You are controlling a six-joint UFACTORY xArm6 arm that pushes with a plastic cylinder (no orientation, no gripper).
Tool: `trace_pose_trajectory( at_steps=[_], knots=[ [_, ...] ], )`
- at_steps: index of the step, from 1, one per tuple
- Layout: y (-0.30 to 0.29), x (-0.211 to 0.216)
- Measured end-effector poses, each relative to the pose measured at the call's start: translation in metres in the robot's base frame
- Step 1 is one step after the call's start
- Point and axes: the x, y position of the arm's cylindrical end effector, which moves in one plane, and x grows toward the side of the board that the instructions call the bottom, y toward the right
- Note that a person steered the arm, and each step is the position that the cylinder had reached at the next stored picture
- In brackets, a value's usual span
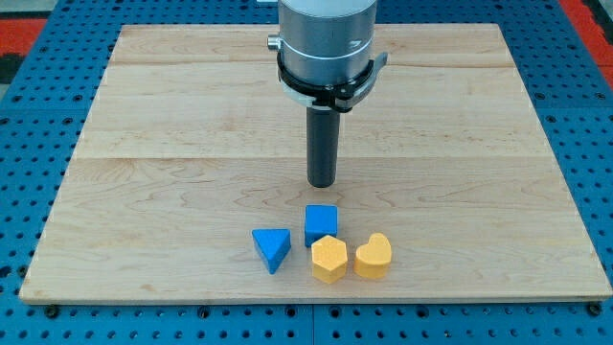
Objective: Move the yellow heart to the center of the board
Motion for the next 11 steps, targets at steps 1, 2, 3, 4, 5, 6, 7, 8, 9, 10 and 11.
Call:
trace_pose_trajectory(
  at_steps=[1, 2, 3, 4, 5, 6, 7, 8, 9, 10, 11],
  knots=[
    [0.000, 0.000],
    [0.000, 0.000],
    [-0.001, -0.002],
    [0.032, -0.023],
    [0.109, -0.013],
    [0.141, 0.020],
    [0.138, 0.049],
    [0.126, 0.055],
    [0.109, 0.055],
    [0.107, 0.055],
    [0.121, 0.064]
  ],
)
